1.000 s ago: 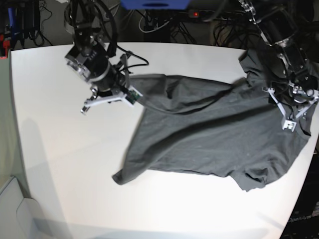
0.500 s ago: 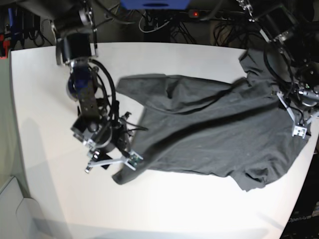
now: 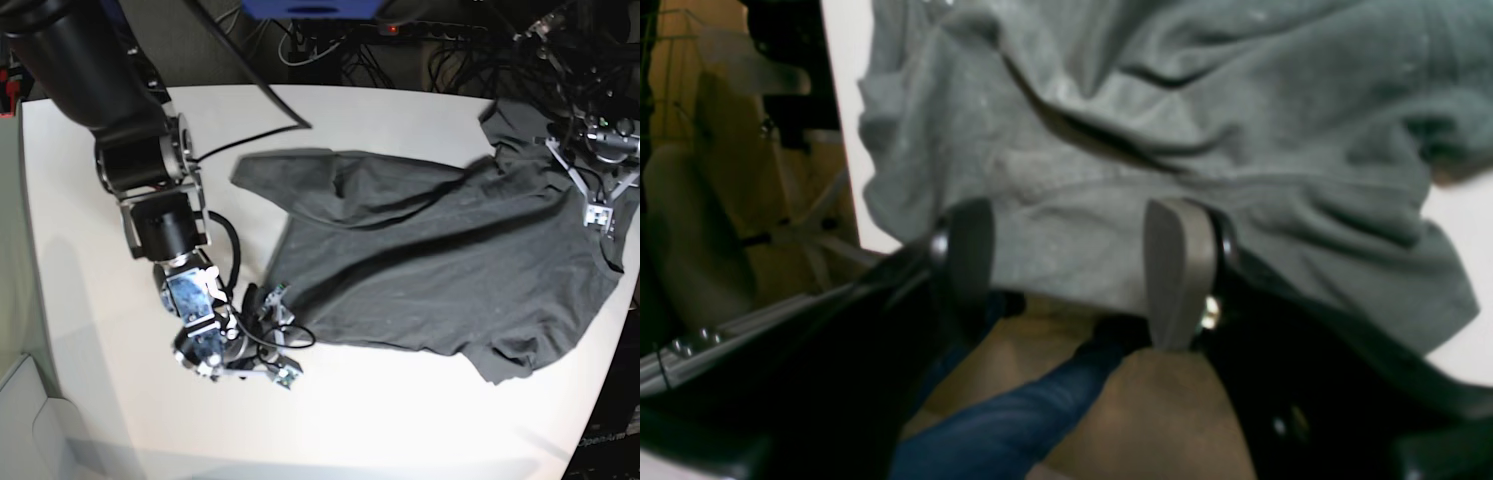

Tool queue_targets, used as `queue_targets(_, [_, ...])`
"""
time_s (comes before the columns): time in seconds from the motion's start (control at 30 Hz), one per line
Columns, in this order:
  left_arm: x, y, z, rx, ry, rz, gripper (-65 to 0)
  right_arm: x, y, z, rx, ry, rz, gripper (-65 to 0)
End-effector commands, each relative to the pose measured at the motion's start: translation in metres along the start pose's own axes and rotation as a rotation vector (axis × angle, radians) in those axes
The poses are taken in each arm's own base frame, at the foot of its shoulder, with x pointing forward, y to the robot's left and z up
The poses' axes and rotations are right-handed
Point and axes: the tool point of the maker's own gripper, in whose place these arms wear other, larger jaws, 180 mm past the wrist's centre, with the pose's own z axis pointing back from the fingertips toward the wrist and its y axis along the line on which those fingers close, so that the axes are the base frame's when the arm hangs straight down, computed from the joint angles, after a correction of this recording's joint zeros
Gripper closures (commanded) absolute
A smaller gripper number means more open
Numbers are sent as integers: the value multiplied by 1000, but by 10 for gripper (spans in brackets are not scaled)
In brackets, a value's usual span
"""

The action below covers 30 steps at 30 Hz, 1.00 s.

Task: Layout the t-shirt on the table in an organized manner, then fold the t-shirt properly
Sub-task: 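Grasp the shirt edge with the right gripper and pull it outward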

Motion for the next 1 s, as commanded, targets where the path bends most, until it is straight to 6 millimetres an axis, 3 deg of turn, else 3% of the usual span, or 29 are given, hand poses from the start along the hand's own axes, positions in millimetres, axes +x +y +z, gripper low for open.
queue_targets(0.0, [8,9,5,25,-34,13,-352,27,-13,9,-23,-70,1,-372])
queue_targets(0.2, [-4,21,6,50,-12,53,-352,11,4,-7,39,-73,-38,-371])
queue_targets(0.37, [-8,20,6,49,-3,49,-352,-16,30,-22,96,-44,-65,-363])
queue_targets(0.43, [-7,19,5,47,-6,49,-352,-33,33,-24,99,-20,-76,-307])
queue_targets(0.53, [-4,18,4,42,-10,48,-352,-48,34,-25,100,1,-83,-141])
queue_targets(0.6, [-4,18,4,42,-12,48,-352,-64,23,-21,80,23,-92,-10])
queue_targets(0.77, [7,18,4,41,-35,58,-352,-97,-7,-8,26,78,-109,0])
queue_targets(0.97, [13,-23,8,-38,-58,95,-352,-154,-26,7,-14,161,-141,0])
